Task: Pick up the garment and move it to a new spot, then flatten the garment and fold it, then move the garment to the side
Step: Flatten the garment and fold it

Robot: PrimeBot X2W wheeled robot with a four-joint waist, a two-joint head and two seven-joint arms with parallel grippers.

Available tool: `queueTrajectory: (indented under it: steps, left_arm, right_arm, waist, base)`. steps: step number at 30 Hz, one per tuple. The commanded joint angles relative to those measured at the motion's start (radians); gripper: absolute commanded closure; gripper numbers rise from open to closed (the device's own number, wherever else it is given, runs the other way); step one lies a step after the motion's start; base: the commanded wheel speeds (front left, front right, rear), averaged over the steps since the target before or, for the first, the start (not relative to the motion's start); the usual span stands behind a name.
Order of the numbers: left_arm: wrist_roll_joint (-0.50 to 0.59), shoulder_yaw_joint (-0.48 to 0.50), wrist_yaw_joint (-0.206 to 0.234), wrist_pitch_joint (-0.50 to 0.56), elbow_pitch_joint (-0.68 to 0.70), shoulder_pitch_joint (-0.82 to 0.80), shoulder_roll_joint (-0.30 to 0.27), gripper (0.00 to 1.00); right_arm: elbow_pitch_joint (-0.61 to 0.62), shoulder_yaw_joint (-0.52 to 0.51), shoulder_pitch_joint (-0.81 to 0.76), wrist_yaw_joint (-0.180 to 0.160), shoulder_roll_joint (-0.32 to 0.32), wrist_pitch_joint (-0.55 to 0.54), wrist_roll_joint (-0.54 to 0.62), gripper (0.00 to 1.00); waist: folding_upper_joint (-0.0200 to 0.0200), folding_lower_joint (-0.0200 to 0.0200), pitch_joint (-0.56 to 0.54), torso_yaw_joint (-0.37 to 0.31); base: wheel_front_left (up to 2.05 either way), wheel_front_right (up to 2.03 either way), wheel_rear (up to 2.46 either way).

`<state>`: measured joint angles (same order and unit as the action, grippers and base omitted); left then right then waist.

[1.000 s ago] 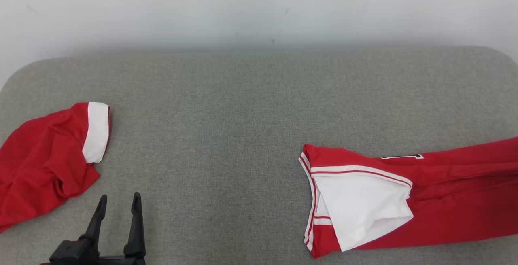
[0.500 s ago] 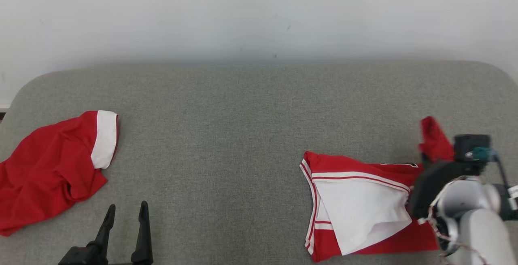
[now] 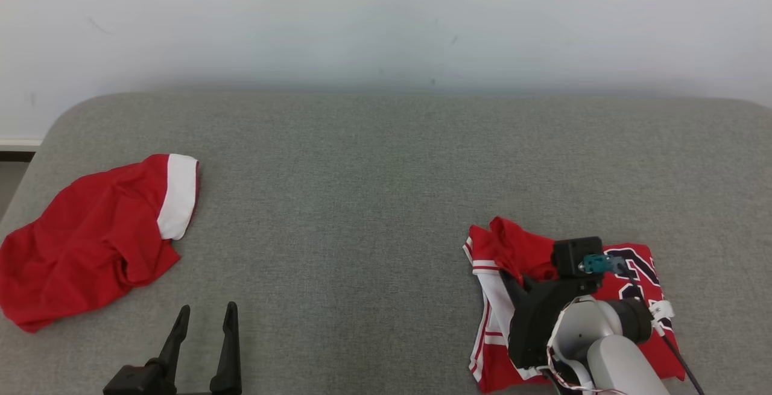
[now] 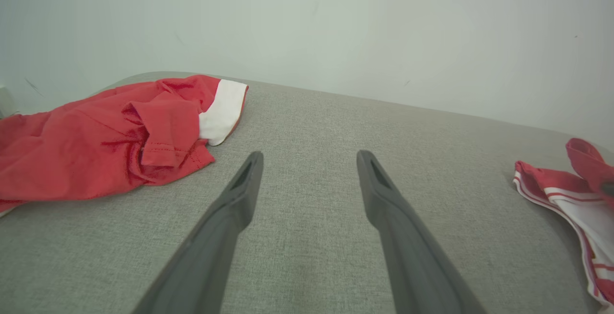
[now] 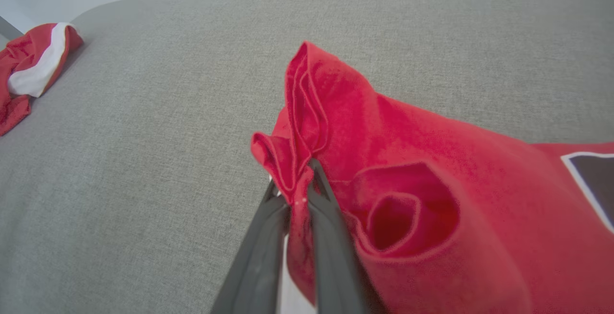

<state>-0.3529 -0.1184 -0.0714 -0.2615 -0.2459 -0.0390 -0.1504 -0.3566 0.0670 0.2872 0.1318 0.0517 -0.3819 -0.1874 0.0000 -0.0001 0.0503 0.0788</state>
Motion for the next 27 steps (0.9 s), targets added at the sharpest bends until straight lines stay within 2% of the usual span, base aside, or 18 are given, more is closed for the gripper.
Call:
queueTrajectory:
  steps: [1,7,8,13,18,21,26,27]
  left_arm:
    - [0.004,0.001,-0.004,-0.004,-0.002,-0.006,0.002,0.0]
    - [0.011,0.006,-0.006,-0.004,0.001,0.01,0.006,0.0]
    - [0.012,0.006,-0.005,-0.004,0.001,0.013,0.008,0.0]
    - [0.013,0.011,-0.008,-0.004,-0.001,0.023,0.011,0.0]
    - [0.015,0.016,-0.011,-0.004,0.003,0.037,0.014,0.0]
    - [0.018,0.021,-0.013,-0.004,0.005,0.041,0.015,0.0]
    - [0.025,0.022,-0.015,-0.004,0.009,0.042,0.017,0.0]
    - [0.025,0.022,-0.015,-0.004,0.009,0.042,0.017,0.0]
  right_arm:
    - [-0.017,0.017,0.006,-0.003,-0.002,0.016,-0.013,1.0]
    - [-0.086,0.072,0.008,-0.003,-0.003,0.032,-0.048,0.98]
    - [-0.091,0.083,0.006,-0.003,-0.003,0.034,-0.074,0.0]
    - [-0.06,0.159,-0.01,-0.003,-0.002,0.027,-0.3,0.0]
    - [0.061,0.147,-0.023,-0.003,-0.002,0.051,-0.393,0.0]
    - [0.137,0.077,-0.041,-0.003,-0.001,0.059,-0.349,0.0]
    - [0.253,-0.112,-0.091,-0.003,-0.002,0.086,-0.185,0.0]
    - [0.253,-0.112,-0.091,-0.003,-0.002,0.086,-0.185,0.0]
  waist:
    - [0.0,0.0001,-0.001,0.011]
    - [0.0,0.0001,-0.003,0.023]
    - [0.0,0.0001,-0.005,0.023]
    - [0.0,0.0001,-0.019,0.017]
    - [0.0,0.0001,-0.028,0.0]
    - [0.0,0.0001,-0.031,-0.009]
    - [0.0,0.0001,-0.037,-0.013]
    - [0.0,0.0001,-0.037,-0.013]
  base:
    - [0.0,0.0,0.0]
    - [0.0,0.0,0.0]
    - [0.0,0.0,0.0]
    - [0.0,0.0,0.0]
    - [0.0,0.0,0.0]
    - [0.0,0.0,0.0]
    - [0.0,0.0,0.0]
    - [0.0,0.0,0.0]
